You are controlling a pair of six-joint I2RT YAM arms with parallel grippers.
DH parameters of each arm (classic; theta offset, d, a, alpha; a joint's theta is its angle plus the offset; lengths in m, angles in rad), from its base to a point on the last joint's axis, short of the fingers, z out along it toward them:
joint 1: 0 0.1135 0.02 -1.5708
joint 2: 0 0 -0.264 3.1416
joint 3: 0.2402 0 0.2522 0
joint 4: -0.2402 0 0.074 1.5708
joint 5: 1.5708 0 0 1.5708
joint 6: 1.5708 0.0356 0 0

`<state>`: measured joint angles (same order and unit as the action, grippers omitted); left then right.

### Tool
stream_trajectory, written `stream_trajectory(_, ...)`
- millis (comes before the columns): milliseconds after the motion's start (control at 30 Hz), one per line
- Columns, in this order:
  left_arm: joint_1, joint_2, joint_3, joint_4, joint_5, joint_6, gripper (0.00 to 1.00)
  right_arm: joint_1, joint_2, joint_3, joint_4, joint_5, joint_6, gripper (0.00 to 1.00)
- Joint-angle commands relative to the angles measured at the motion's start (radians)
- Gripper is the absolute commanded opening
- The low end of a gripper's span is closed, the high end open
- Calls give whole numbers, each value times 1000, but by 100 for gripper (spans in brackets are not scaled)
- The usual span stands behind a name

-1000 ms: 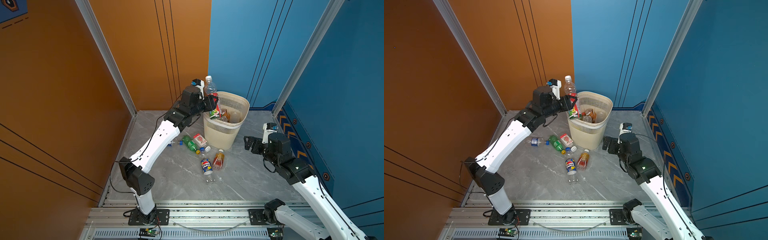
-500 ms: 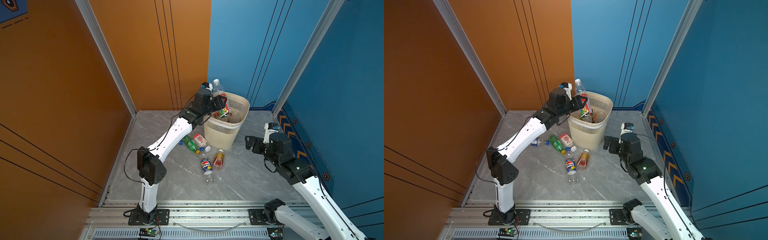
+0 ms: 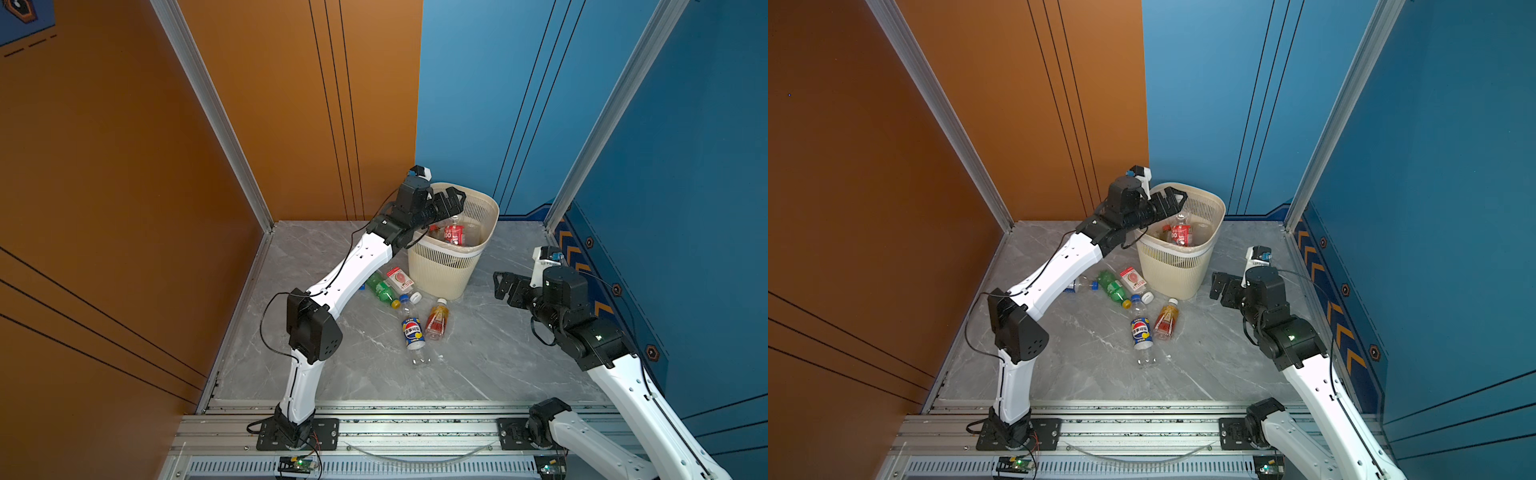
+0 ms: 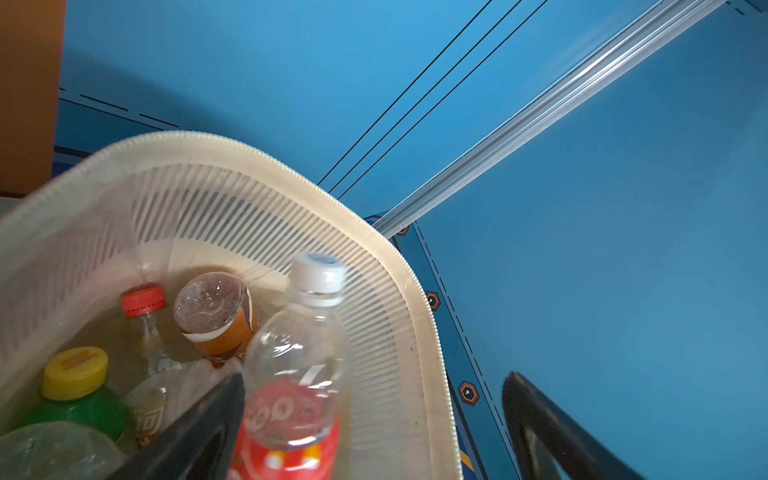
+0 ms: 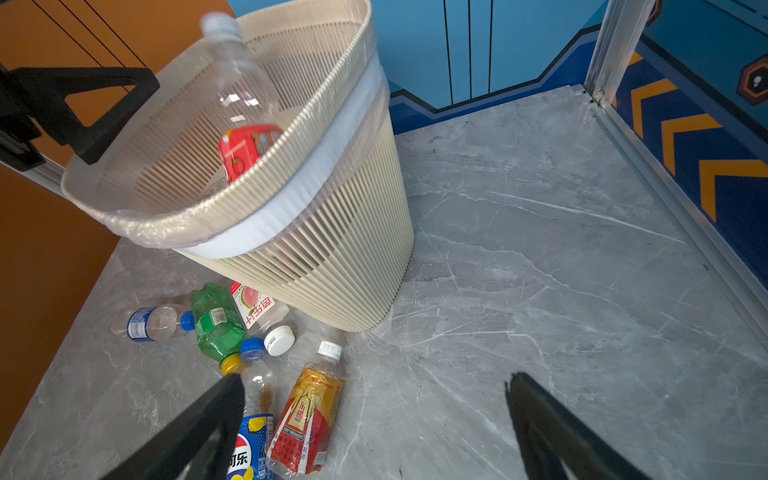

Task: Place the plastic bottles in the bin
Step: 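Withdraw the left arm while the right gripper reaches the yellow-label Dongpeng bottle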

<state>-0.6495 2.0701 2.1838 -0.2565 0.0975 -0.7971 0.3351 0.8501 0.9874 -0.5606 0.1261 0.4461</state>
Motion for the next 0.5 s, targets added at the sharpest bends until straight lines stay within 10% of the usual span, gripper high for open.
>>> stream_trajectory(0,-3,-56,27,-27,8,41,98,-8,-10,-5,-34,-14,5,100)
stream_trajectory(300,1,-296,-83,-46,-56,226,97,-13,0,3,-46,2,35,100)
stream_trajectory(467,-10,-586,-437,-53,-225,382,98,-7,12,12,-63,-22,51,100)
